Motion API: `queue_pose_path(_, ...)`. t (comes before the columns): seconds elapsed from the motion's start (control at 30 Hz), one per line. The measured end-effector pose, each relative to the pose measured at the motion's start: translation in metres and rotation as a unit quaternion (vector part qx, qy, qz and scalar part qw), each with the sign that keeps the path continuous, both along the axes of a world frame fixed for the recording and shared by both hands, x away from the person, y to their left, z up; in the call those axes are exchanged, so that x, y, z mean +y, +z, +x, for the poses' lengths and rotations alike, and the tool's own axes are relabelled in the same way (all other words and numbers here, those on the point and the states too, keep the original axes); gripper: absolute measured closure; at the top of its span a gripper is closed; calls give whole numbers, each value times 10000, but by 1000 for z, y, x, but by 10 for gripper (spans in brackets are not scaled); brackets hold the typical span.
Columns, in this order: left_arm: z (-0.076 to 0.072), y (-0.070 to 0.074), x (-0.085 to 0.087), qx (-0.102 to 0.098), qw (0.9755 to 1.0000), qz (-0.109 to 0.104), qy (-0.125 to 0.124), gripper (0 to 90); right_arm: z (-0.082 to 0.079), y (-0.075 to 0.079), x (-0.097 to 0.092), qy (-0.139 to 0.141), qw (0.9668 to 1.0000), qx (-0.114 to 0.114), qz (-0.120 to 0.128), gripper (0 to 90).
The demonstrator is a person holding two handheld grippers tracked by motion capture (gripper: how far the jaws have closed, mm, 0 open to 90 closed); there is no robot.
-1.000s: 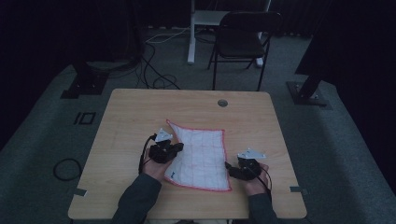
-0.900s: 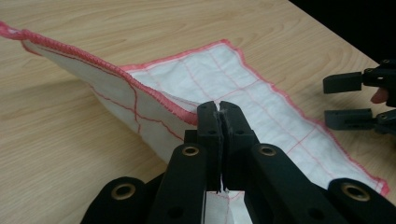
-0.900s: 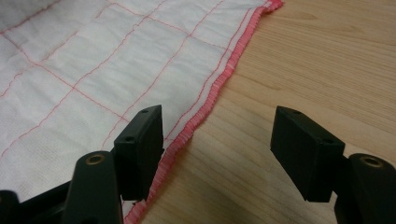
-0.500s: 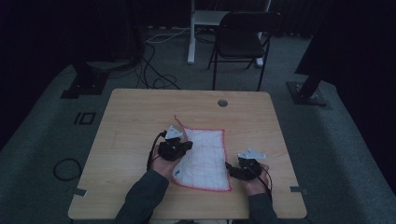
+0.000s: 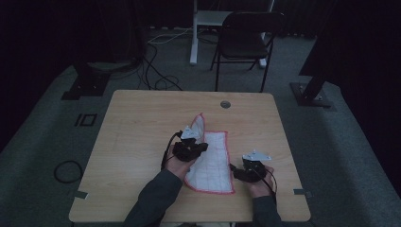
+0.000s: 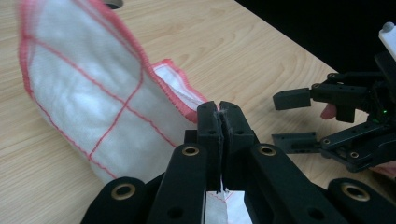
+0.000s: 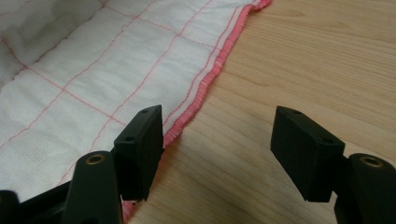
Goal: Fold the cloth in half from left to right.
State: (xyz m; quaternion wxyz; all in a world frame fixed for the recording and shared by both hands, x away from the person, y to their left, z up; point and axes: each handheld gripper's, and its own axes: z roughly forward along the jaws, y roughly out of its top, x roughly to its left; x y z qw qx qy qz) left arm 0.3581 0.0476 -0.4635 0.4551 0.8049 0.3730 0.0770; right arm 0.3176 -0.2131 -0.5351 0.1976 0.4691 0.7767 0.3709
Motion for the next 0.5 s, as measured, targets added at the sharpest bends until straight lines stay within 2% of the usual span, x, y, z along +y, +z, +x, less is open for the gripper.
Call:
queue_pose_path(0.13,1,-3,-15,5,9999,7,-118,887,0,0,-2,-52,10000,12,12,345)
queue_pose_path(0.27,2,-11,-26,103,9998,-9,-195,884,1,-1,-3,-74,10000,23,-7,345)
queue_pose_path(0.3,2,-13,-28,123,9996,-44,-261,868,1,-1,-3,-75,10000,23,-8,345)
queue_pose_path(0.37,0,-14,-29,118,9991,-123,-389,756,1,-1,-3,-69,10000,19,-7,345)
queue_pose_path(0.5,-6,-8,-20,41,9989,-233,-394,702,1,0,-3,-45,10000,4,36,377)
